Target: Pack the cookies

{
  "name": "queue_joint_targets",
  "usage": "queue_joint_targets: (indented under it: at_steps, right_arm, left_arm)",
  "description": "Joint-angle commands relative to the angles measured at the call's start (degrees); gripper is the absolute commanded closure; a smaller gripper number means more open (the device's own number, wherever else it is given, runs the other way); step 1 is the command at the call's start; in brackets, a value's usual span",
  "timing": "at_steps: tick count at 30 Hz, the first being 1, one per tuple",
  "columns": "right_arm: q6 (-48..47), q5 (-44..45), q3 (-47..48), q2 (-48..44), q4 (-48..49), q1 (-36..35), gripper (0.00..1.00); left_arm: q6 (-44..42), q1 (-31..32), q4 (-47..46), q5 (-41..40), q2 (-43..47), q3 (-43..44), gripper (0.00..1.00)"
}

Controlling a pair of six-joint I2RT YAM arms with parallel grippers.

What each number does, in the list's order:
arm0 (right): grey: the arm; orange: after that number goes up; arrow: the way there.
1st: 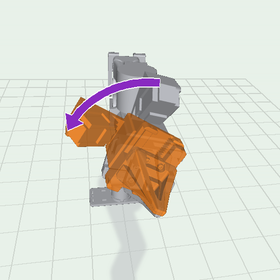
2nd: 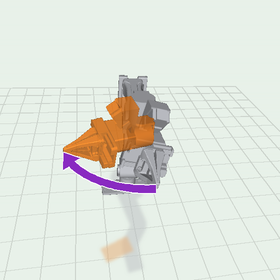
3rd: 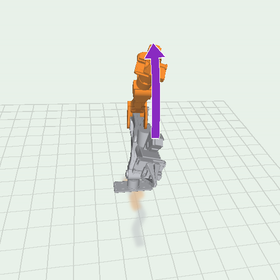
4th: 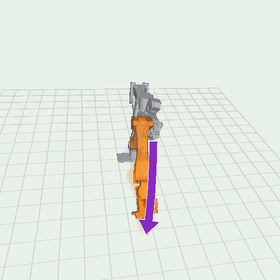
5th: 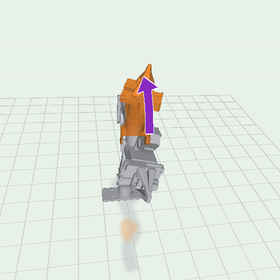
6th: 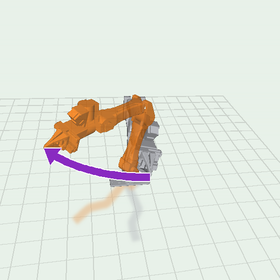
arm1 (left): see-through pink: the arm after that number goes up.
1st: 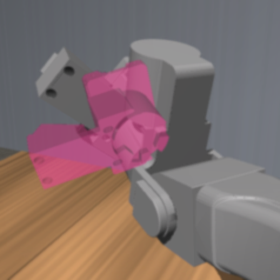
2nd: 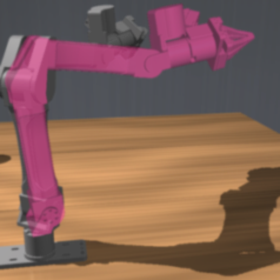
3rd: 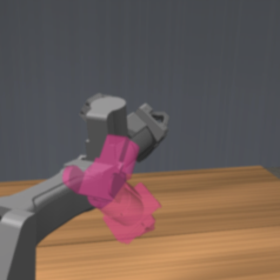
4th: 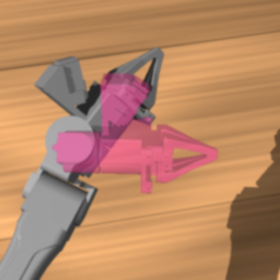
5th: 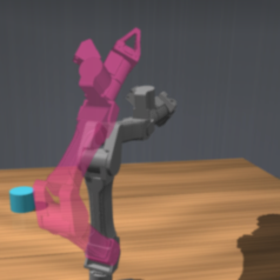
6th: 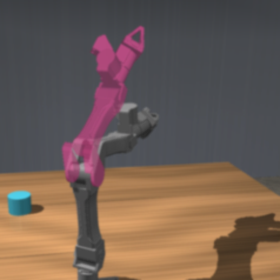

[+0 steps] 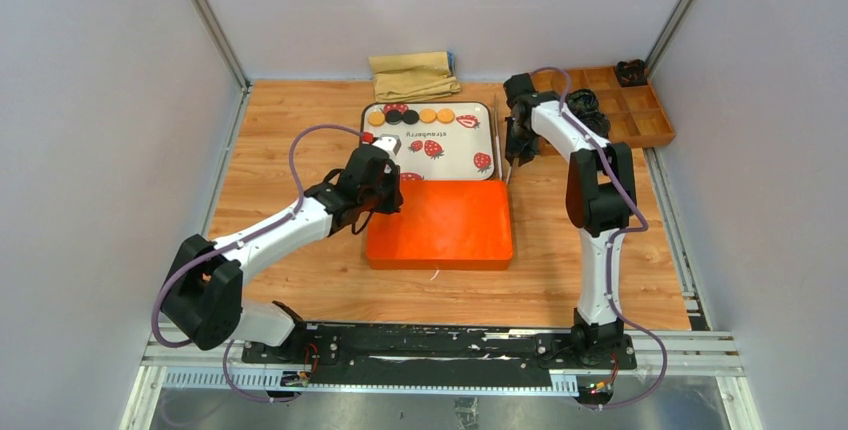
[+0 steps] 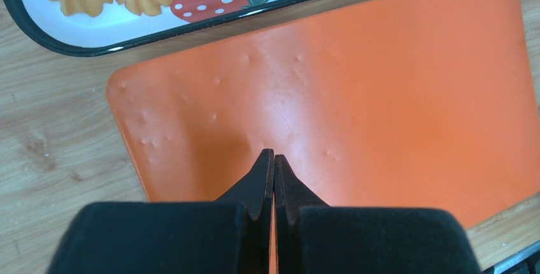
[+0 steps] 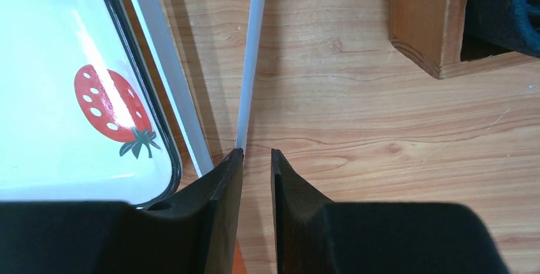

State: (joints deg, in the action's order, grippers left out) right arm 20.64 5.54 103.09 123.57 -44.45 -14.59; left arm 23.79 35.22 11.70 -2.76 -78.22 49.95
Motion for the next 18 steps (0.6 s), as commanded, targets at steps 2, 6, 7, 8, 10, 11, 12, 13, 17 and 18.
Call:
queue_joint_targets:
  at_steps: [2, 6, 7, 8, 10, 11, 12, 13, 17, 18]
  right_arm:
    - [1.1, -0.3, -1.4, -2.3, -0.4, -0.5, 0.73]
    - [0.2, -0.5, 1.0, 0.3, -1.2, -0.5, 0.73]
    - [0.1, -0.4, 1.9, 1.2, -1.7, -0.4, 0.73]
    - [0.2, -0.5, 2.8, 2.2, -2.2, -0.2, 0.73]
    - [0.3, -0.7, 3.4, 2.9, -2.4, 0.1, 0.73]
    - [0.3, -0.8, 3.3, 2.8, -2.4, 0.1, 0.73]
    - [0.2, -0.8, 3.3, 2.5, -2.4, 0.2, 0.74]
    - [0.0, -1.0, 3.1, 2.1, -2.1, 0.2, 0.75]
    - [-0.6, -1.2, -2.5, -4.5, 2.9, -0.1, 0.76]
    - [-0.7, -1.1, -4.3, -6.5, 4.1, -0.2, 0.76]
  left_arm:
    - [-0.1, 0.1, -1.2, -0.1, 1.0, -1.3, 1.00]
    - [-0.2, 0.1, -0.7, -0.7, 1.2, -1.7, 1.00]
    - [-0.2, 0.0, 0.0, -1.3, 1.4, -1.9, 1.00]
    - [-0.2, 0.1, 0.7, -2.1, 1.9, -2.3, 1.00]
    - [0.2, 0.0, 1.4, -5.1, 3.8, -3.9, 1.00]
    - [0.3, 0.0, 2.0, -6.7, 5.0, -4.7, 1.00]
    - [0.5, -0.1, 2.6, -8.0, 6.9, -5.5, 1.00]
    - [0.7, -0.2, 3.5, -9.5, 8.3, -5.9, 1.00]
    - [2.7, -0.6, 7.3, -16.8, 14.0, -6.3, 1.00]
    - [3.2, -0.6, 8.7, -19.3, 15.1, -6.1, 1.00]
